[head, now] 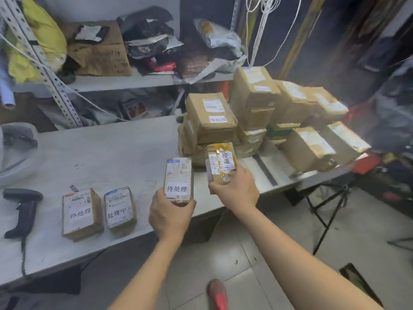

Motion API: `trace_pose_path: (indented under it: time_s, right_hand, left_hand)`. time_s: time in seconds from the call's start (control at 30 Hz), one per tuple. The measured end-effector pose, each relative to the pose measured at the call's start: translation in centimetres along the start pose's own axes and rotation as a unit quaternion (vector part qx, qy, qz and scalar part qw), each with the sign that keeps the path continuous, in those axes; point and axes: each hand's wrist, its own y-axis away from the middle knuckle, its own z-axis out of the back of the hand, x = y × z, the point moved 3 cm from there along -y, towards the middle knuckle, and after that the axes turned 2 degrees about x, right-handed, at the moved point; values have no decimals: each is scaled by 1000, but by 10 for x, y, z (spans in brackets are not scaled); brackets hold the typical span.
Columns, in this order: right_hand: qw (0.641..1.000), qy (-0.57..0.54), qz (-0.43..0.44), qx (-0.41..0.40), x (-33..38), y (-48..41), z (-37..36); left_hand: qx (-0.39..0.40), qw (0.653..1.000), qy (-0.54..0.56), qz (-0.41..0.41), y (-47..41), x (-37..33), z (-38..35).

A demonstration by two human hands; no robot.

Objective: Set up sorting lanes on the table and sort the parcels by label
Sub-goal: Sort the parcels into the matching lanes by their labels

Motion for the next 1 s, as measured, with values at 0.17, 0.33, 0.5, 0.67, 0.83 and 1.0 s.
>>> trace_pose_path:
  time_s: [0.17, 0.33, 0.5, 0.67, 0.83, 1.0]
  right_hand:
    - [999, -19, -27, -11, -57, -24, 43]
    - [999, -28, -35, 6, -118, -69, 63]
    - [998, -30, -10, 57, -166, -129, 53]
    - [995, -49, -2, 92, -193, -169, 30]
    - [989, -36, 3, 145, -203, -197, 3]
    - [984, 14, -3, 180, -206, -213, -18]
  left_hand:
    - [21, 1000, -7, 2, 24, -28, -32]
    - [21, 999, -13, 37, 37, -47, -77]
    - [3, 996, -22, 85, 43, -69, -126]
    - [-29, 991, -41, 127, 42, -79, -160]
    - [-44, 983, -58, 169, 44, -75, -176]
    - [-48, 982, -53, 177, 38, -73, -190]
